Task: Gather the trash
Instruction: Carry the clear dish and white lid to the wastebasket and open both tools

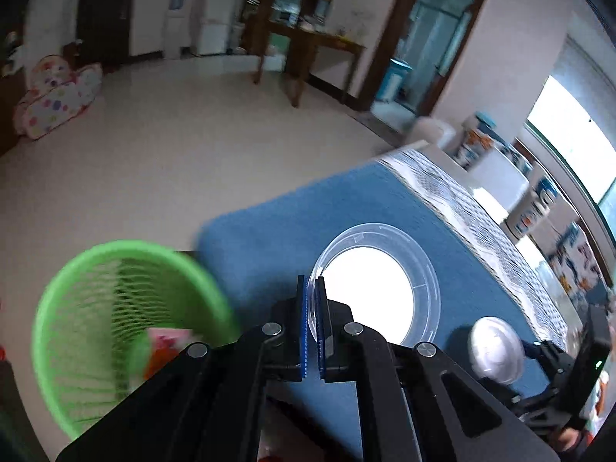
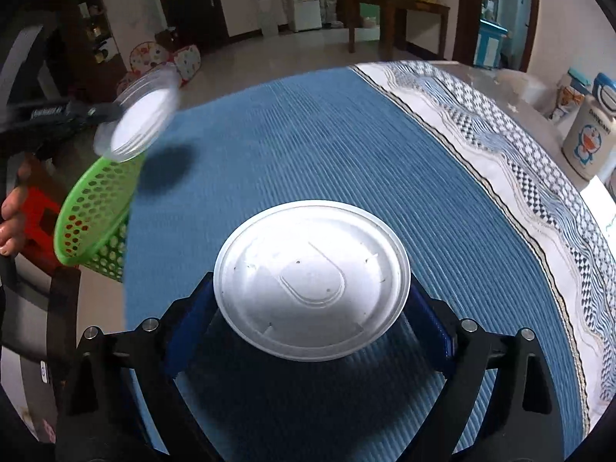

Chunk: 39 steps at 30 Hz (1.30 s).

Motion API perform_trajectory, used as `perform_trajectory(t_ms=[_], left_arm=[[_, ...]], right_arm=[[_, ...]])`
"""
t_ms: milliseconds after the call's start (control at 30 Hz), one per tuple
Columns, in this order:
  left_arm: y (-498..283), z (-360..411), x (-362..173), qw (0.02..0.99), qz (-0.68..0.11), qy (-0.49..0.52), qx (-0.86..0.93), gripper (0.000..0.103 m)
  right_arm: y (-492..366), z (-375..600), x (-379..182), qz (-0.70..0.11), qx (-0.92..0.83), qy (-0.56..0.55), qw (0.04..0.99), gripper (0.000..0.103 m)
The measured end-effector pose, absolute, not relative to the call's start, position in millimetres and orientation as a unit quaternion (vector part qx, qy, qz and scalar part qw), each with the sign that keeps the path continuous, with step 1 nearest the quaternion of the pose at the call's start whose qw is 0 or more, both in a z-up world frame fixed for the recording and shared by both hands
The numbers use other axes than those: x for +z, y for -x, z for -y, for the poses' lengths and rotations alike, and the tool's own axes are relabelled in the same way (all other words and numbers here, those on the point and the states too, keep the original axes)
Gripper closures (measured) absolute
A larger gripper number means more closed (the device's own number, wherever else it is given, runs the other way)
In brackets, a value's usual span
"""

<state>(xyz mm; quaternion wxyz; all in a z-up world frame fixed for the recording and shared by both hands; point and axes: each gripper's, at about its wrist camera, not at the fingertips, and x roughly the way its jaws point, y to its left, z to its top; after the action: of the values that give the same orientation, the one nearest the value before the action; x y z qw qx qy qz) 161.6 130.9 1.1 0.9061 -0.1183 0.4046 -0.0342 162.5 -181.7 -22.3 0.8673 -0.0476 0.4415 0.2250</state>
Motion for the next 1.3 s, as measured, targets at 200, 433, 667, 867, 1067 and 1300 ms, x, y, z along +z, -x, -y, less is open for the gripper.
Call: perform_trajectory(t_ms=[200, 433, 667, 867, 1067, 1300], left_arm=[[-126.3, -201.6, -9.9, 0.906, -0.406, 0.111, 0.046, 0.099], [-124.0, -234.6, -65.6, 0.874, -0.465, 0.086, 0.111, 0.099], [-139.5, -256.0, -112.7, 0.840, -0.513, 0.133, 0.118, 0.099], [-148.9, -270.5, -128.4, 0.833, -0.512, 0.181, 0.108, 0.066], [-135.8, -281.9, -118.1, 0.843, -0.491, 0.193, 0.105, 0.058], [-96.7, -303.8, -89.7, 0.857, -0.460, 0.195, 0.125, 0.055]], right_arm=[[-159.5, 157.2, -2.0, -0.430, 0.255, 0.028, 0.866, 0.012], [-154.5, 109.0, 11.3, -0.422, 0.289, 0.038, 0.859, 0.012], [-151.9, 70.5, 18.2, -0.416, 0.315, 0.049, 0.852, 0.012], [-151.3, 53.4, 19.5, -0.417, 0.325, 0.050, 0.847, 0.012], [-150.7, 36.1, 20.0, -0.417, 0.343, 0.053, 0.840, 0.012], [-147.7, -5.9, 16.7, -0.416, 0.379, 0.069, 0.824, 0.012]])
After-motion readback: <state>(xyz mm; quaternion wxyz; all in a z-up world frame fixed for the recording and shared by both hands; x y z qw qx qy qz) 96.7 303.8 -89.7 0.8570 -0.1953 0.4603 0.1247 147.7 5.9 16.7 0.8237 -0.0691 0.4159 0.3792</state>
